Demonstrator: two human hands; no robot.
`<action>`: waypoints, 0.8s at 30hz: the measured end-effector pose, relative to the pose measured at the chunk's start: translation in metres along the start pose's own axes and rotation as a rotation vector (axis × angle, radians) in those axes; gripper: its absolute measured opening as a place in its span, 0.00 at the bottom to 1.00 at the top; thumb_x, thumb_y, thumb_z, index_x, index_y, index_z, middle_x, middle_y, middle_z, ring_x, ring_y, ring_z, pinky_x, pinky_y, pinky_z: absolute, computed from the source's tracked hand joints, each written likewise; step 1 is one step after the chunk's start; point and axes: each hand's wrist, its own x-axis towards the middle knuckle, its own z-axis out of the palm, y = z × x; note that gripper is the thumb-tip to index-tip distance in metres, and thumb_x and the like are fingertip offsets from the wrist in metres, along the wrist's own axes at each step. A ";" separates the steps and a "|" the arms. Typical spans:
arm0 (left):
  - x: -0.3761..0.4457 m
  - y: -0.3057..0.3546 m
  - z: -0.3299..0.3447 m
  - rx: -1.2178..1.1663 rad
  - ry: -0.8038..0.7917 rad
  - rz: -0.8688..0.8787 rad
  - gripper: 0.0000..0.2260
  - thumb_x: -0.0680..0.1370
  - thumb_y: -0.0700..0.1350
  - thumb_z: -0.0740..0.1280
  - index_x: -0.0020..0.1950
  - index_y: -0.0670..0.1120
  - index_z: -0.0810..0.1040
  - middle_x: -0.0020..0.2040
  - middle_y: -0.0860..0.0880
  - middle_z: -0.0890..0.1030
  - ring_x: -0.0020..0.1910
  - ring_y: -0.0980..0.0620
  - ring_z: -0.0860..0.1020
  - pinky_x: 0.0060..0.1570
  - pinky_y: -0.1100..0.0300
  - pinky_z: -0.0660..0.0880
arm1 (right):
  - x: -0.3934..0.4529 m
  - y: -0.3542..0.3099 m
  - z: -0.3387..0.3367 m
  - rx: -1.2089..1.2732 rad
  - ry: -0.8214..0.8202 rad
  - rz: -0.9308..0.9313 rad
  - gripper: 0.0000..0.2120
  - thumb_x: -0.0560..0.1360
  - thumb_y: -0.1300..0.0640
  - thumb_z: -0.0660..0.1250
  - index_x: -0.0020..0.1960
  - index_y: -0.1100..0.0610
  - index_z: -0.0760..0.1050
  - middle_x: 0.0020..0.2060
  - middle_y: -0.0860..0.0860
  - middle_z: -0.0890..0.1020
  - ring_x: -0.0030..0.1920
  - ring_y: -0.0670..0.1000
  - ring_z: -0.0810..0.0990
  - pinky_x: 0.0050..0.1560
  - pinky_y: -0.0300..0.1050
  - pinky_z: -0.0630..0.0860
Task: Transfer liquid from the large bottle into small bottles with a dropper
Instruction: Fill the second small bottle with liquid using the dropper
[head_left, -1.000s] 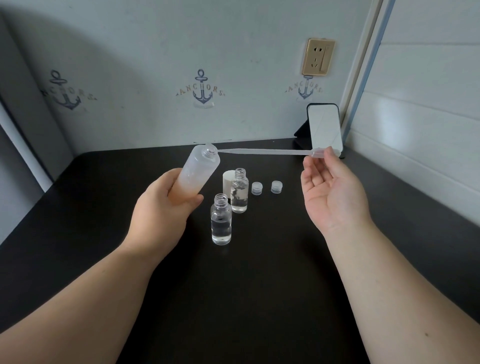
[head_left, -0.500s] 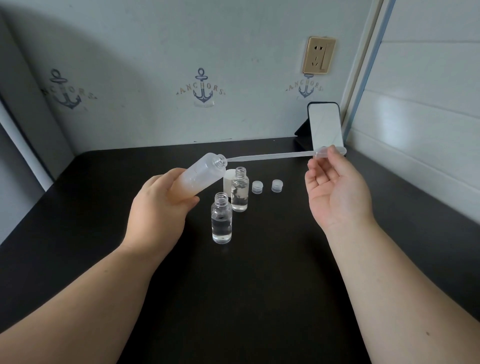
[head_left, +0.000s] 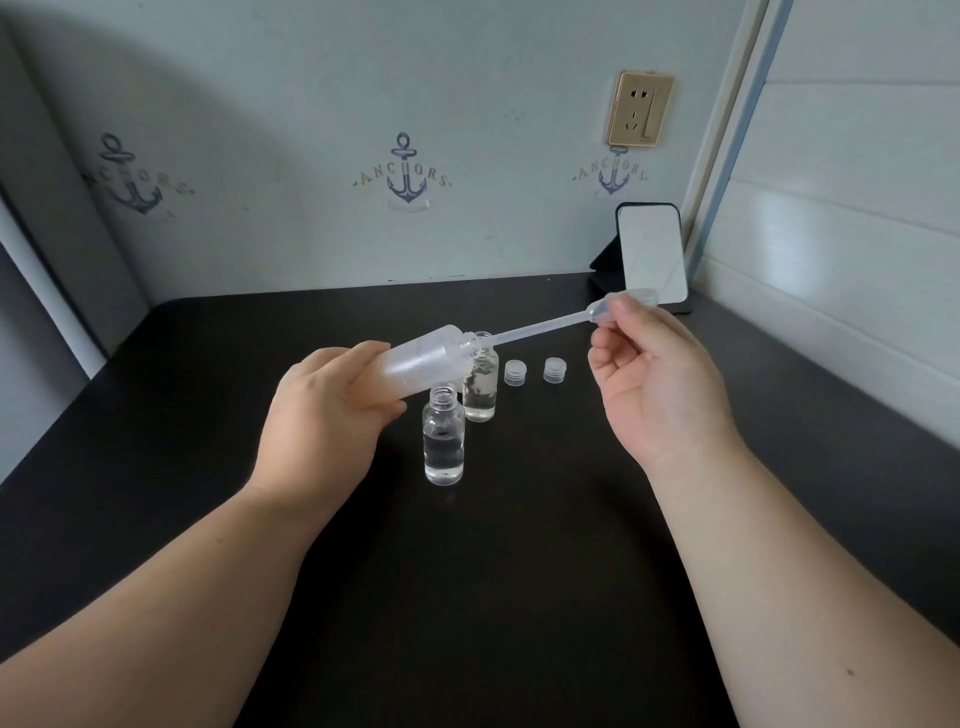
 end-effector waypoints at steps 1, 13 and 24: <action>0.000 0.000 0.000 0.001 -0.001 0.004 0.22 0.72 0.43 0.77 0.64 0.57 0.79 0.54 0.59 0.77 0.56 0.55 0.73 0.52 0.67 0.65 | -0.001 0.001 0.001 -0.044 -0.042 -0.005 0.08 0.76 0.62 0.71 0.40 0.58 0.85 0.41 0.53 0.85 0.37 0.47 0.79 0.40 0.38 0.76; 0.000 0.001 0.003 0.018 -0.012 0.056 0.23 0.72 0.42 0.78 0.66 0.53 0.80 0.56 0.59 0.77 0.59 0.52 0.73 0.58 0.60 0.67 | -0.012 0.019 0.014 -0.365 -0.168 0.005 0.04 0.72 0.59 0.73 0.45 0.57 0.88 0.38 0.53 0.85 0.39 0.48 0.82 0.44 0.37 0.77; 0.000 -0.001 0.003 0.014 -0.013 0.043 0.23 0.72 0.43 0.79 0.66 0.53 0.81 0.57 0.57 0.79 0.58 0.52 0.74 0.57 0.61 0.67 | -0.015 0.021 0.017 -0.411 -0.223 0.087 0.05 0.76 0.61 0.73 0.49 0.59 0.87 0.40 0.53 0.86 0.41 0.50 0.84 0.44 0.40 0.79</action>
